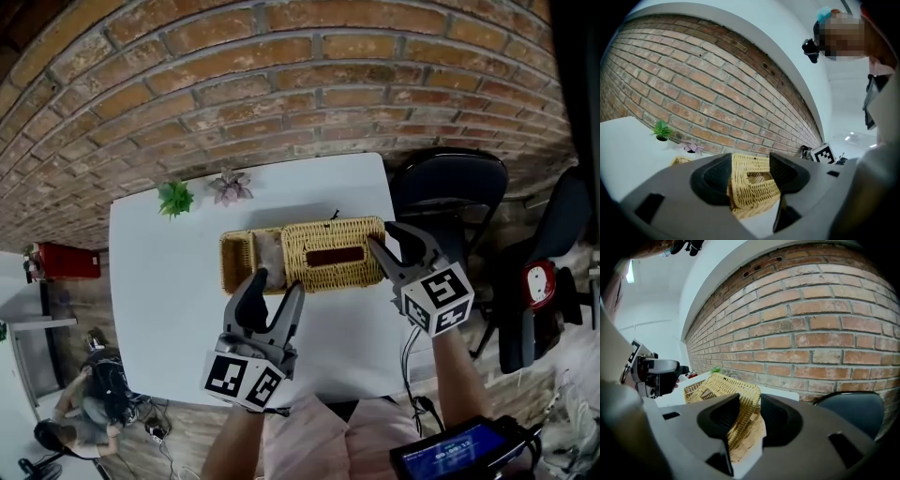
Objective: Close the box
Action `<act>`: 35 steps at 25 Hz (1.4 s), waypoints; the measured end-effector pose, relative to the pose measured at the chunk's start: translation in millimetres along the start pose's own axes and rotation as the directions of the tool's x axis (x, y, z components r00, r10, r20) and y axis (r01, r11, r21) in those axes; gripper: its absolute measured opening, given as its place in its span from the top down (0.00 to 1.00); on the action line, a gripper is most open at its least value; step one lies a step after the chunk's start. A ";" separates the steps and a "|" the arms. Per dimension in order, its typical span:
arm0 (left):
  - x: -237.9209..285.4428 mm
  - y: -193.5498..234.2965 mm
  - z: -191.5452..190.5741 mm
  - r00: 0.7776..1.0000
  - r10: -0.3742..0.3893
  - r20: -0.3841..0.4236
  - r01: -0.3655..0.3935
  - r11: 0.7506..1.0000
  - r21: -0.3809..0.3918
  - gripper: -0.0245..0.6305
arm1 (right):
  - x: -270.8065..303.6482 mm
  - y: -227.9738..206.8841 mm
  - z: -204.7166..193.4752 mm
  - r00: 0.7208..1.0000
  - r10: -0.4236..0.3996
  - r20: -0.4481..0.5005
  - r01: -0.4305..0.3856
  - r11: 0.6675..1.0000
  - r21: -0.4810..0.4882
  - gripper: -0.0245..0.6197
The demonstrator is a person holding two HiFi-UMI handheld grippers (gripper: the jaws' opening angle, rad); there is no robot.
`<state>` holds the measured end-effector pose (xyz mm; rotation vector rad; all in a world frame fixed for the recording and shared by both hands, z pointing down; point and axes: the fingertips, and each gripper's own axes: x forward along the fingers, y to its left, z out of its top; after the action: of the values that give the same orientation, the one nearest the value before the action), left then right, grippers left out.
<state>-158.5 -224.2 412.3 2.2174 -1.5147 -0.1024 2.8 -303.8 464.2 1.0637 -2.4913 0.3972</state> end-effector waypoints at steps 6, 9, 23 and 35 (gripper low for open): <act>1.8 4.2 -2.7 1.000 0.005 -0.007 -0.005 1.000 -0.006 0.57 | 8.3 -4.4 -9.8 1.000 -0.012 -0.023 0.012 1.000 0.007 0.73; 2.7 6.2 -4.1 1.000 0.008 -0.010 -0.008 1.000 -0.007 0.57 | 11.8 -5.9 -16.0 0.999 -0.020 -0.039 0.020 1.000 -0.006 0.73; -4.0 2.6 9.4 1.000 0.020 0.021 -0.020 1.000 0.016 0.57 | 8.4 -1.3 -12.0 0.999 -0.033 -0.021 0.032 0.999 -0.017 0.73; -35.2 -45.5 80.3 0.979 0.069 0.190 -0.104 0.979 0.176 0.60 | -67.2 47.5 69.2 0.977 -0.025 0.209 0.036 0.998 -0.049 0.77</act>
<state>-157.6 -204.8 315.4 2.3354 -1.7836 -0.1476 -7.1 -258.3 367.3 1.1756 -2.6477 0.2190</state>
